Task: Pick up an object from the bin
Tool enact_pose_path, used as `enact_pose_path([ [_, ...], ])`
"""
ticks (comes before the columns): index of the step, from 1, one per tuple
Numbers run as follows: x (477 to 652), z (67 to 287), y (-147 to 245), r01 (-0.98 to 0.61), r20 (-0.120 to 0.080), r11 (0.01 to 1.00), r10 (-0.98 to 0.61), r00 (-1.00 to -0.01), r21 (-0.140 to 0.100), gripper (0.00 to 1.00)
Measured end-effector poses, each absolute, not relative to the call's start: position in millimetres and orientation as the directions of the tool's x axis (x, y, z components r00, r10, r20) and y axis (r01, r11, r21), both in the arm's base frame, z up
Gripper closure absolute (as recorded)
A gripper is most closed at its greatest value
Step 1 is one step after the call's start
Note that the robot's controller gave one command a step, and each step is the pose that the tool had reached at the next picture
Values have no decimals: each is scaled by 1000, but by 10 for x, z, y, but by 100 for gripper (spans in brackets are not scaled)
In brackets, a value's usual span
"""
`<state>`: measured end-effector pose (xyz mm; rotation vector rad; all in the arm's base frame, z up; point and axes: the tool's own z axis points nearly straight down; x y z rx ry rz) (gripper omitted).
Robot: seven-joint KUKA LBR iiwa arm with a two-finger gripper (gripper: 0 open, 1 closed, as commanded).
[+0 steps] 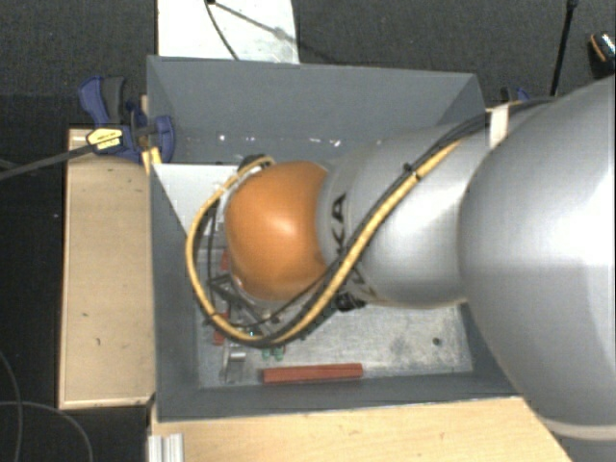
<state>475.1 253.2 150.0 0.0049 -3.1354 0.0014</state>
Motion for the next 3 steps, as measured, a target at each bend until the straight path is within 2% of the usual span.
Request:
enact_pose_path([
  [1,5292,716,1675,-6,2,1000,-6,-1000,-5,0],
  [2,5278,760,1744,-9,-1,1000,-9,-1000,1,100],
  [3,5278,760,1745,-5,-1,1000,-5,-1000,1,0],
])
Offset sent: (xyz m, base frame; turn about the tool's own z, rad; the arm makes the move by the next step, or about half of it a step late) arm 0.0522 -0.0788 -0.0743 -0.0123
